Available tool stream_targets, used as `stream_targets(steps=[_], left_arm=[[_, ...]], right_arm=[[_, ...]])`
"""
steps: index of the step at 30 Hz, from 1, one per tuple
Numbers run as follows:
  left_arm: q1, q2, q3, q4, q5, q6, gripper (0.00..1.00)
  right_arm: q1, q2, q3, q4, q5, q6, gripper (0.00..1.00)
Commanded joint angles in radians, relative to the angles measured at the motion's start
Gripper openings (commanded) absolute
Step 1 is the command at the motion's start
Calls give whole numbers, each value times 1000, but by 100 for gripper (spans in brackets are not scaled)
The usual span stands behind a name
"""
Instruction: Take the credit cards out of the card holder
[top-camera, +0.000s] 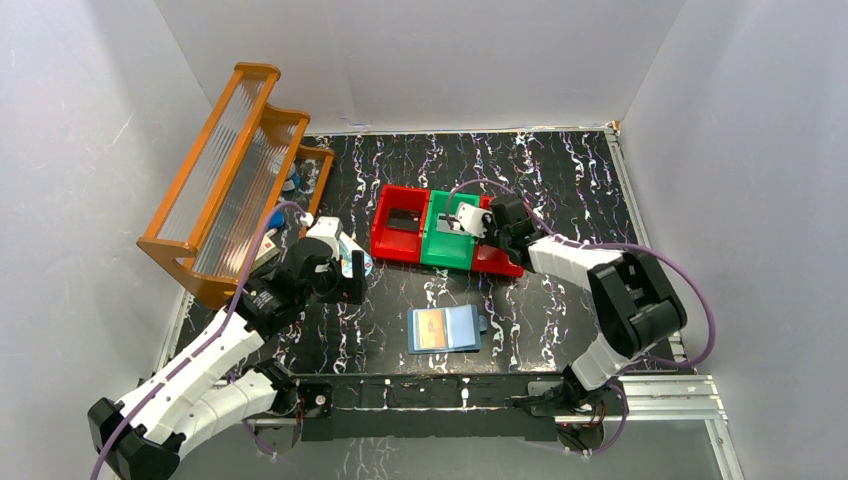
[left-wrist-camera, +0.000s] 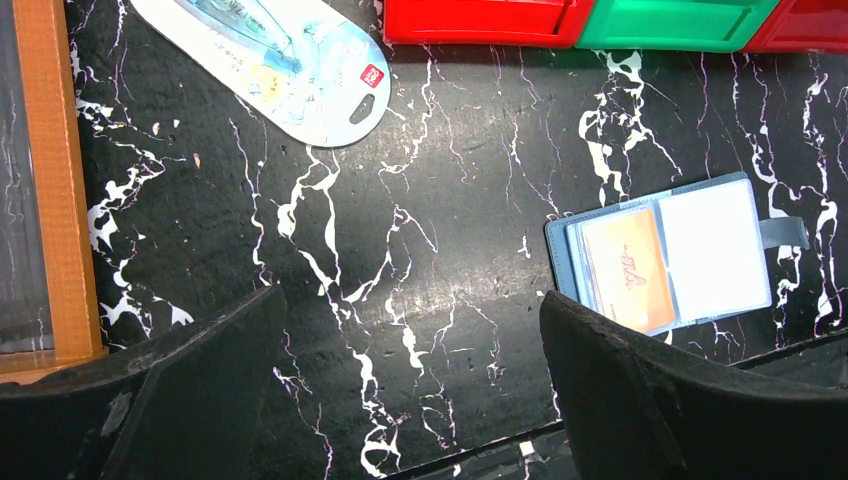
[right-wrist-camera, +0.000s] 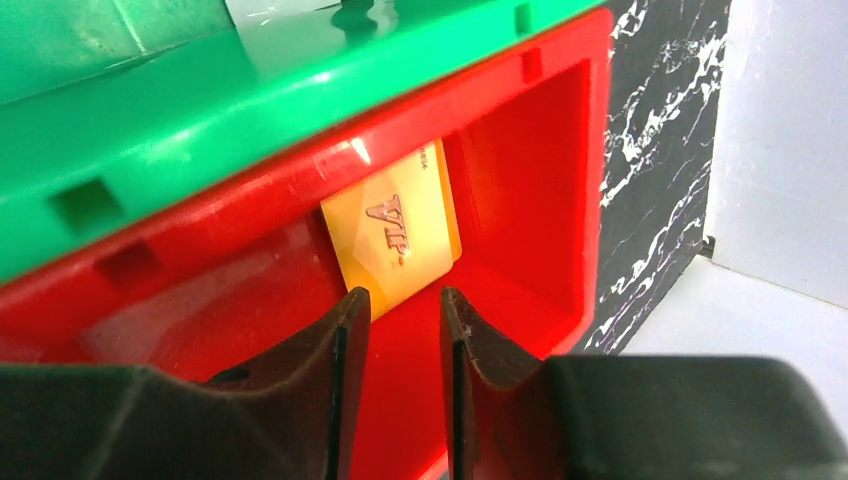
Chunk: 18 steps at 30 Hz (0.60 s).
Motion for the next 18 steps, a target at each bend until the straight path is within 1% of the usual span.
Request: stream_targets(steps=[1,4,6,7,10,11,12,13,14,16,18], left_arm=[[4,-4,4,-13,-21,11,98],[3,-4,4,-12,-19,12,98],[3,-4,5,-12,-24,11,98],[4,-2,4,-13,-26,10,98],[4,-1,7,-15,-32,10,98],[4,-2,6,-16,-38,9,98],[4,-3,7,-19,-46,8,98],[4,-5,6,-22,-56,4,98],[4,-9,7,-24,-66,1,98],[3,-15,10,-29,-85,-4,98],[3,-24,10,-38,-111,-12,98]], right_arm=[[-4,-140,37,-43,-42,92,41],[-3,-234,37,-57,-77,164,43],[-3,-306,42,-74,-130,288,45],[-3,-345,46,-81,-165,376,46],[-3,-460,38,-74,-308,711,60],[-3,-489,25,-69,-355,840,62],[-3,-510,7,-63,-372,1010,60],[-3,-524,-10,-69,-381,1166,55],[-3,-528,-15,-100,-401,1278,54],[-3,-515,-21,-156,-482,1443,55],[-1,-491,-59,-158,-601,1556,56]])
